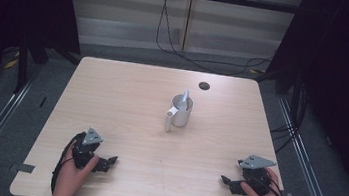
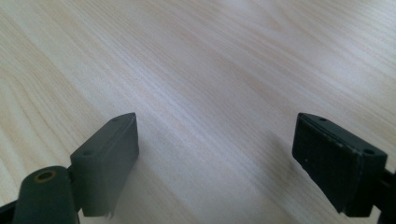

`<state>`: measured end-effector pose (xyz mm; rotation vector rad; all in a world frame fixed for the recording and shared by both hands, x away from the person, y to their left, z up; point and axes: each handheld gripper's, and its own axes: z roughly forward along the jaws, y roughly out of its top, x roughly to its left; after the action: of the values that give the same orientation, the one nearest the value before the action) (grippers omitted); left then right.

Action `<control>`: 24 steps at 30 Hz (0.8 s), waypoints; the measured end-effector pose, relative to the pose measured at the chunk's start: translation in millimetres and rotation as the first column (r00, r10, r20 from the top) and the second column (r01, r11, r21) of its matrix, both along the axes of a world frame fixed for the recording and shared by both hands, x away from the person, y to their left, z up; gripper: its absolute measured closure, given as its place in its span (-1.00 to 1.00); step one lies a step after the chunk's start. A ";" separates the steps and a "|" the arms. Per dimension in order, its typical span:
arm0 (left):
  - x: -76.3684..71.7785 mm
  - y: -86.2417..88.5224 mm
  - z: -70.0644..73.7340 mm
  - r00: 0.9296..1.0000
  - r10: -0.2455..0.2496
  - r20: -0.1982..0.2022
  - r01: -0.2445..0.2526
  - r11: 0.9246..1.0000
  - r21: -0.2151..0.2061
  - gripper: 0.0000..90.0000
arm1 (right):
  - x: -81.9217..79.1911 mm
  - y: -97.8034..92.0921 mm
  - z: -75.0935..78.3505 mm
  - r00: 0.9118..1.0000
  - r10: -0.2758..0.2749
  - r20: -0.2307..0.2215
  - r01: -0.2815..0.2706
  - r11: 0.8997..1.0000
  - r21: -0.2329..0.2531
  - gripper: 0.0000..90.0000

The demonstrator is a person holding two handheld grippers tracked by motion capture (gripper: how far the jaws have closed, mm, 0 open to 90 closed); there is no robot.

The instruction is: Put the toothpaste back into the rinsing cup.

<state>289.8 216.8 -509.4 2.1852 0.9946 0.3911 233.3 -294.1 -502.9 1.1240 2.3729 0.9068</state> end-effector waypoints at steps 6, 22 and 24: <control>0.1 0.1 0.1 1.000 0.000 0.001 0.000 1.000 0.001 -0.95 | -3.1 -6.1 -2.0 1.000 -0.013 0.003 0.013 1.000 0.020 -0.68; 0.0 0.0 0.0 1.000 0.000 0.000 0.000 1.000 0.000 -0.95 | -5.4 -13.1 -7.7 1.000 -0.028 -0.001 0.028 0.996 0.088 -0.69; 0.0 0.1 0.0 1.000 0.000 0.001 0.000 1.000 0.001 -0.95 | -5.4 -13.0 -7.7 1.000 -0.029 -0.001 0.029 0.996 0.088 -0.69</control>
<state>289.9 216.9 -509.4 2.1857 0.9934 0.3929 227.9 -307.1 -510.6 1.1888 2.3305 1.0100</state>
